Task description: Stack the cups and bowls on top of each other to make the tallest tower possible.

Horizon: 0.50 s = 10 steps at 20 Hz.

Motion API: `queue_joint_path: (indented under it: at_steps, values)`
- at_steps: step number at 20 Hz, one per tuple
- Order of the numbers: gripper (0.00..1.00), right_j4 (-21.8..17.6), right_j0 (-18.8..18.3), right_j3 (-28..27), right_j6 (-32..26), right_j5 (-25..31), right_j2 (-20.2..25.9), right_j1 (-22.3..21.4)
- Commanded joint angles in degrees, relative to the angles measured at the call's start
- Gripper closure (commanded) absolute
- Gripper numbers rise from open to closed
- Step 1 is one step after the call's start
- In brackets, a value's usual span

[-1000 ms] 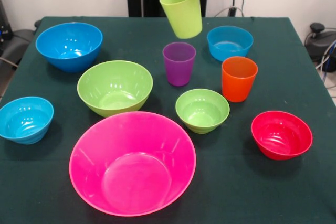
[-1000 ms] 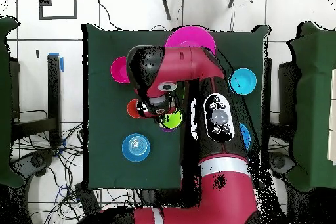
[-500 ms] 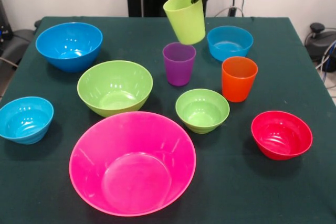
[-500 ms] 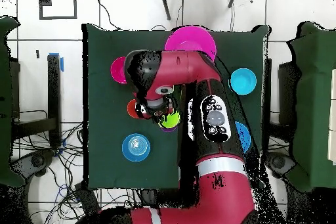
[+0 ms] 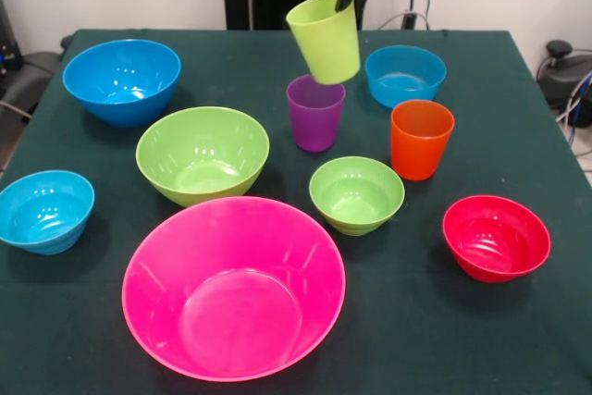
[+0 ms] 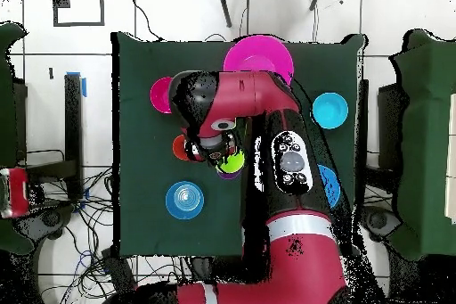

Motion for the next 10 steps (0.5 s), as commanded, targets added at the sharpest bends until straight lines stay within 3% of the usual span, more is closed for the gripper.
queue_joint_path:
  at_steps: [1, 10]
  values:
    - [1.00, -6.66, 1.28, 3.59, -1.04, -6.72, 0.23, -0.82]
    - [1.00, -11.93, 3.18, 4.08, 0.05, -8.28, -2.07, -2.73]
